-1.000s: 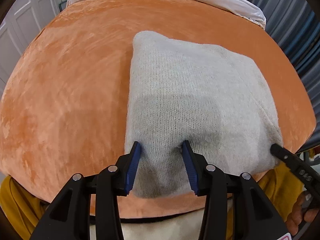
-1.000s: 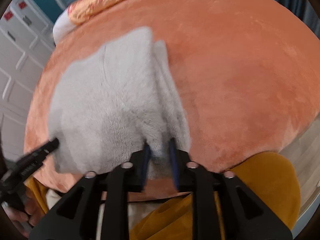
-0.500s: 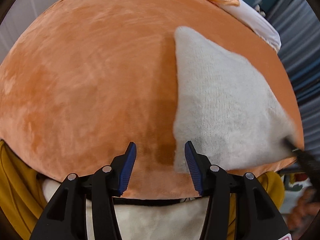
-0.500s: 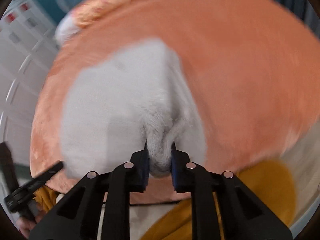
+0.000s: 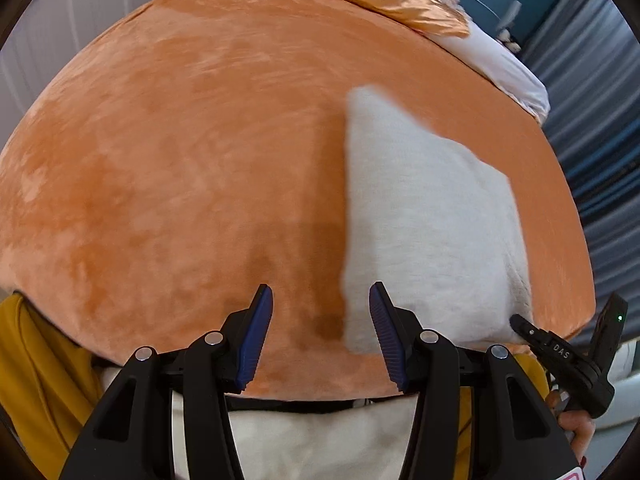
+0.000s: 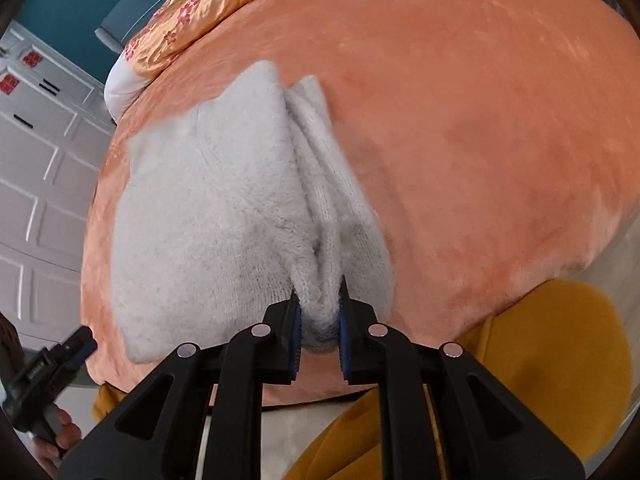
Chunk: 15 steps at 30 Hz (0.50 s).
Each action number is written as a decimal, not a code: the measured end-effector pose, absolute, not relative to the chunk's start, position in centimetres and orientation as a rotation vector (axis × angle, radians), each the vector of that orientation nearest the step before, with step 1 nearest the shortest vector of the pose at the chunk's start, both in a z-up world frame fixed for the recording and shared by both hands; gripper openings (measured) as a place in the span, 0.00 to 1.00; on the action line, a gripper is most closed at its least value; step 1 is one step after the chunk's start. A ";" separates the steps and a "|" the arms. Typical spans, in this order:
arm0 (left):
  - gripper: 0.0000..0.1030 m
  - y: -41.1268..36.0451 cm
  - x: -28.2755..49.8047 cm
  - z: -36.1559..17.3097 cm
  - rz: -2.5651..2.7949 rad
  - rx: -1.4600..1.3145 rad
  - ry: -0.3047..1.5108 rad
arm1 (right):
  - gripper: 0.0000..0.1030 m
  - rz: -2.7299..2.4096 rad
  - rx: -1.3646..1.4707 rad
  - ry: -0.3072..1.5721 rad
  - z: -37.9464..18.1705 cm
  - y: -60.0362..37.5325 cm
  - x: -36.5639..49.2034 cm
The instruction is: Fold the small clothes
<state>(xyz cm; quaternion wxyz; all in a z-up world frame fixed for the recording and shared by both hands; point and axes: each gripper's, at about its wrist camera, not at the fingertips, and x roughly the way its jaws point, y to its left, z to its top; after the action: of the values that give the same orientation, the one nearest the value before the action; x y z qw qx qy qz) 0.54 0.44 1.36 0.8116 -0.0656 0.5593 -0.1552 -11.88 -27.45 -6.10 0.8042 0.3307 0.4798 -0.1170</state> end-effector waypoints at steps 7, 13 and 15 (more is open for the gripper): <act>0.48 -5.2 1.4 1.7 -0.446 -0.057 1.169 | 0.13 -0.262 0.666 0.955 -3.5 -26.4 -12.9; 0.51 -8.1 1.9 -1.8 -0.379 0.146 1.176 | 0.20 -0.252 0.674 1.053 -6.3 -27.0 -11.7; 0.52 -8.2 1.8 -1.8 -0.378 0.159 1.170 | 0.25 -0.253 0.666 1.032 -4.9 -27.7 -11.7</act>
<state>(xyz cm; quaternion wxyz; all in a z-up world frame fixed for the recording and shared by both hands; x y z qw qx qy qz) 1.85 -8.23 -1.79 0.8141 0.0746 0.5480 -0.1772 -11.73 -27.65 -4.90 0.8097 0.3115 0.4830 -0.1183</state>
